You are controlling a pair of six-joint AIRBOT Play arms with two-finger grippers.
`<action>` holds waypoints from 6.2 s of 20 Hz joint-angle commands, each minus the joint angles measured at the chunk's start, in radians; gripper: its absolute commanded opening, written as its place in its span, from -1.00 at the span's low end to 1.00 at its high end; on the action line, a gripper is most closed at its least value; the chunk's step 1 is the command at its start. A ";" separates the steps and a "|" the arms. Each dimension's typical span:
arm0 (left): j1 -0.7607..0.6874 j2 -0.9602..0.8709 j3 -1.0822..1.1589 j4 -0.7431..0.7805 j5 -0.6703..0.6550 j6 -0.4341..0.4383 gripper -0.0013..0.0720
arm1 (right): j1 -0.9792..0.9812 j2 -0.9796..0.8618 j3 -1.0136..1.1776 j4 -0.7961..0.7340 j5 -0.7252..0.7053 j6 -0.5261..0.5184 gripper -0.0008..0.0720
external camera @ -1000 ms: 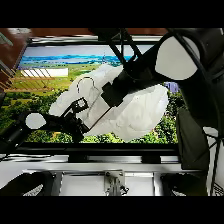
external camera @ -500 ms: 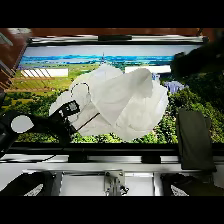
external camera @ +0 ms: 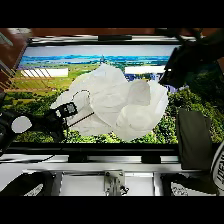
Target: Fold the shirts.
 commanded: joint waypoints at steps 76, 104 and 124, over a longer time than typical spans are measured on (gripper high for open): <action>-0.031 -0.011 -0.231 -0.975 1.077 -0.520 0.27 | 0.142 -0.026 -0.073 0.062 -0.084 0.122 -0.82; 0.701 0.014 -0.061 -0.968 0.721 -0.245 -0.85 | 0.142 -0.016 -0.073 0.315 -0.161 0.246 -0.83; 0.697 0.029 0.060 -0.967 0.747 -0.244 -0.85 | 0.210 -0.025 -0.073 0.222 -0.019 0.168 -0.83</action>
